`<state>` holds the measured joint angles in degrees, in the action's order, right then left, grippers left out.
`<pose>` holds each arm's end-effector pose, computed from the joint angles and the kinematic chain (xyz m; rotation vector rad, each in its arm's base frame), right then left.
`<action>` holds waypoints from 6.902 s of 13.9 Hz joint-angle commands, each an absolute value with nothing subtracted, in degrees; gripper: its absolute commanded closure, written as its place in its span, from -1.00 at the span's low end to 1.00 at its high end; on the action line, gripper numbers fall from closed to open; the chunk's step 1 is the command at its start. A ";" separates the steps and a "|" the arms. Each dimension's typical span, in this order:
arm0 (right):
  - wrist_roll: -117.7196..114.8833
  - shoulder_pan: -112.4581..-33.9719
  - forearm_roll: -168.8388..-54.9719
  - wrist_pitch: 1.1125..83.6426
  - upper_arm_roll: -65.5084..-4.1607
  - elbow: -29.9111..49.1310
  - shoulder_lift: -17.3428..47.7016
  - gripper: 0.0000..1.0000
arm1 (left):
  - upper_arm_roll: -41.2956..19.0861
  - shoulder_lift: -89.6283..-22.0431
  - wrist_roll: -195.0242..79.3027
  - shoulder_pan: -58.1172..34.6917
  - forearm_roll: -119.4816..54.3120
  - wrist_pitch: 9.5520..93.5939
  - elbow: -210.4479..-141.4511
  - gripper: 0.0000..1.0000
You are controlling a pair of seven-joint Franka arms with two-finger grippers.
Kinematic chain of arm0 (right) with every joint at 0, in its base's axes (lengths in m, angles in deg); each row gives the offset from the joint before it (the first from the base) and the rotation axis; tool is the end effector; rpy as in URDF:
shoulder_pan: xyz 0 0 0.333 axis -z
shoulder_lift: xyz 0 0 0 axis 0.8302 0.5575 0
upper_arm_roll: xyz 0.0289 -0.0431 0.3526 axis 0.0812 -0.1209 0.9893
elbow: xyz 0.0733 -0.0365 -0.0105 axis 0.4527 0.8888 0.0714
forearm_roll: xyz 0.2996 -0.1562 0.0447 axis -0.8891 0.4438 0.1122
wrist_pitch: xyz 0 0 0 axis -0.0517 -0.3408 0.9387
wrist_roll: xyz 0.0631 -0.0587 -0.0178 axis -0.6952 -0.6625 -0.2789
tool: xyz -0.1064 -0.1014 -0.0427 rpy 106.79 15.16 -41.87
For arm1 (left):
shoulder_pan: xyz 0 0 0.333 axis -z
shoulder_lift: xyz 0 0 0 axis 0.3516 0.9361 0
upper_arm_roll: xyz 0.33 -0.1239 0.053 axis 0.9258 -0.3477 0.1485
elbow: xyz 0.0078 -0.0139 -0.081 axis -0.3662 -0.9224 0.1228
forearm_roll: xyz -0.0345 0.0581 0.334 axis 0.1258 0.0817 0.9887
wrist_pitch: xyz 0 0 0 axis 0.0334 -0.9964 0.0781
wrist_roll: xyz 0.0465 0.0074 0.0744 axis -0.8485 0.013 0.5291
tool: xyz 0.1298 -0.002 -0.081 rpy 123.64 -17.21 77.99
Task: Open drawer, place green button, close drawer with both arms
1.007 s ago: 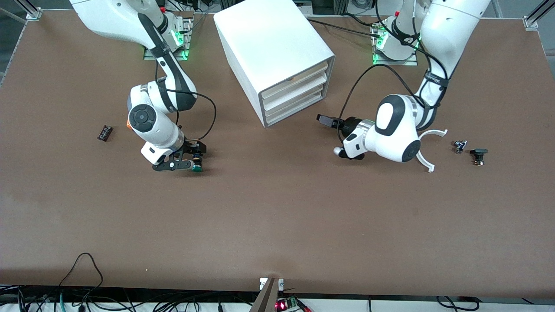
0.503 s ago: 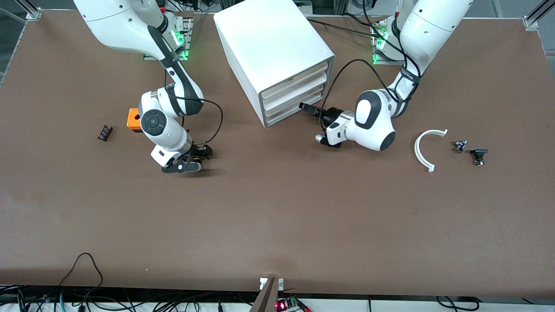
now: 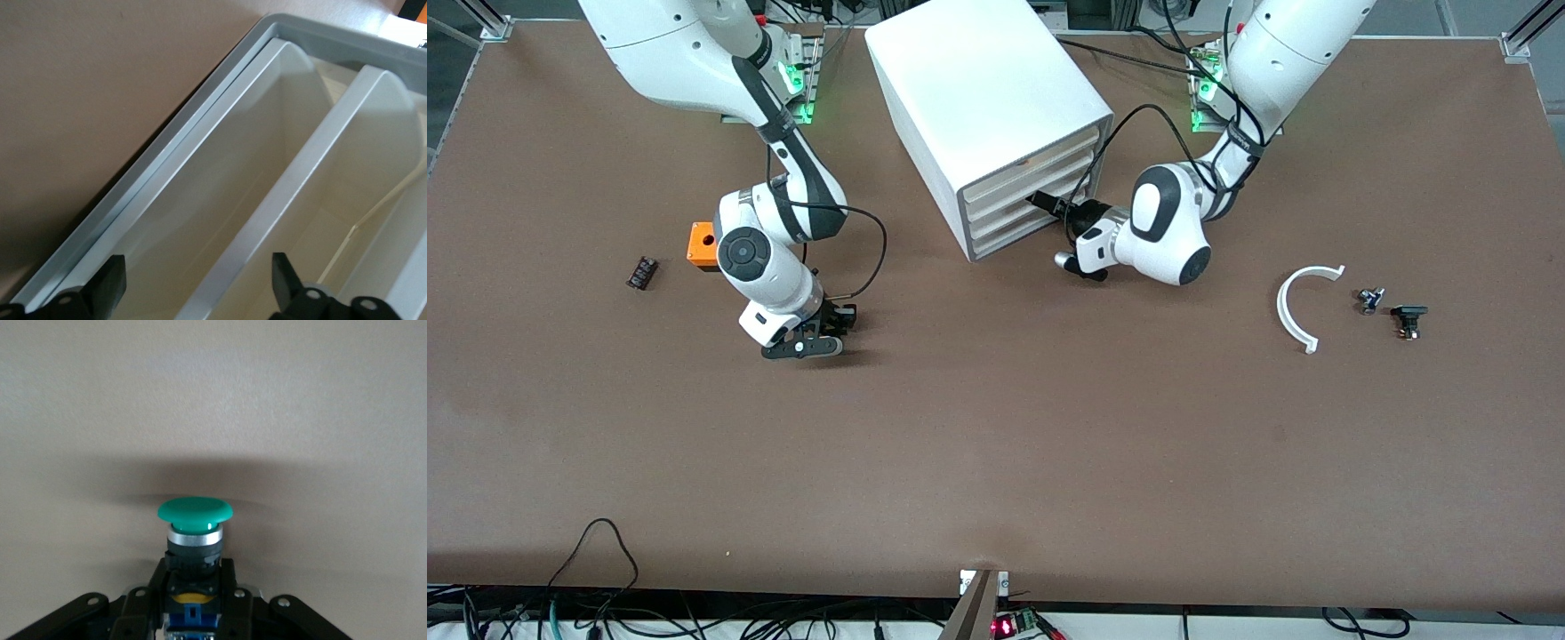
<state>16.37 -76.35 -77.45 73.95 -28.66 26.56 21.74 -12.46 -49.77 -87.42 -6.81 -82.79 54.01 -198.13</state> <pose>0.5558 0.2129 0.2214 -3.1027 -0.1638 -0.0148 0.3870 -0.3468 0.2071 2.1857 -0.1708 -0.7613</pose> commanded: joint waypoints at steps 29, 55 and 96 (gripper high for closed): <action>-51.05 -98.91 -72.52 49.28 -20.16 -17.96 32.41 0.69 | 6.43 -84.26 -89.55 -23.49 -31.01 33.73 -176.26 -1.00; -19.01 -94.70 -62.84 46.29 -27.25 -18.22 21.69 -1.00 | -2.34 -80.23 -58.20 -22.87 -22.63 39.50 -180.02 -1.00; 2.91 -58.40 -73.21 27.21 -34.92 14.30 -10.22 -1.00 | -18.98 -66.32 -18.70 -12.03 -22.54 71.78 -198.68 -1.00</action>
